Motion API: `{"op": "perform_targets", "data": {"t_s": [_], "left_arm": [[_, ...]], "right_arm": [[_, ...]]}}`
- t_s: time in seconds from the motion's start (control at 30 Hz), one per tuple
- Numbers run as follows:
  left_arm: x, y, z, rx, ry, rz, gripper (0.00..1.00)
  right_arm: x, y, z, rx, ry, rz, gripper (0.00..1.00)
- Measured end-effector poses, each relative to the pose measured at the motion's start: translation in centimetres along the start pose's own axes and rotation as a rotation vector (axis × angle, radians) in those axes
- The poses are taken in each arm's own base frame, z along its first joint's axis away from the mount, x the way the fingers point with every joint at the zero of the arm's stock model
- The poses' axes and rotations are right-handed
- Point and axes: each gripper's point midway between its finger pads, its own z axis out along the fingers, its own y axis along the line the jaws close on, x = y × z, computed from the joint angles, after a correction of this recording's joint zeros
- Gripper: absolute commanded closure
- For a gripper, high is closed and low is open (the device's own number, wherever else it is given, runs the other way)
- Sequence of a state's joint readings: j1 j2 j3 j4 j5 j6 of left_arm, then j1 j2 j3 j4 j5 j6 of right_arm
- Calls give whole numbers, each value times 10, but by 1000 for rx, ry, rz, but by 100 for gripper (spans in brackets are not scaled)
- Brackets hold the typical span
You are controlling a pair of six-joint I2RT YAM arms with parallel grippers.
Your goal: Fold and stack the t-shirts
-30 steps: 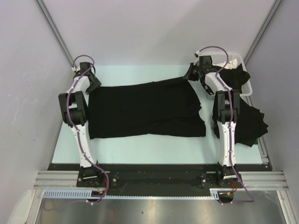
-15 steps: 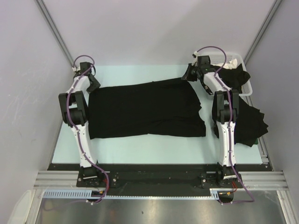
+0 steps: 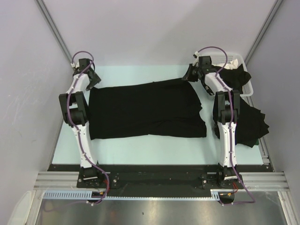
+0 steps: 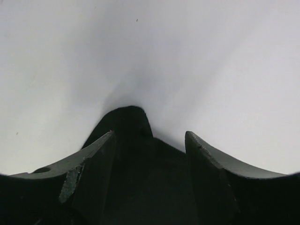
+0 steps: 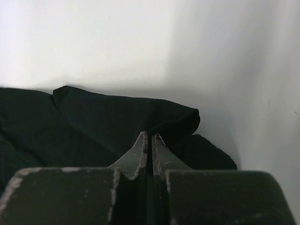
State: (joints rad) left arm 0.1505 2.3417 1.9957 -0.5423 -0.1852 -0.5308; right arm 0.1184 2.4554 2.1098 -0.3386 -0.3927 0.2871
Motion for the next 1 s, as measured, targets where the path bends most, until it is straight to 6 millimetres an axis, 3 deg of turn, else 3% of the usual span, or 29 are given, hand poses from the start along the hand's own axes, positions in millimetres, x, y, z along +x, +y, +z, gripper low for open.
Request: {"op": "perform_targets", "data": {"t_s": [0.17,0.43,0.7,0.83,1.0], "left_arm": [[-11,-5,8,6,-26,-8,39],[4,1,26,-16,9,0,43],[5,4,27,-26,11,0,63],[4,5,27,-27,11,-3,83],[5,5,27,-28,12,-2,97]], "right_arm": [[5,-4,0,-1,13,9,100],[7,-8,-1,-6,20,18,100],[6,-7,-1,-17,19,17,100],[6,-6,-1,-19,18,20,100],[6,-6,-1,-22,18,23,100]]}}
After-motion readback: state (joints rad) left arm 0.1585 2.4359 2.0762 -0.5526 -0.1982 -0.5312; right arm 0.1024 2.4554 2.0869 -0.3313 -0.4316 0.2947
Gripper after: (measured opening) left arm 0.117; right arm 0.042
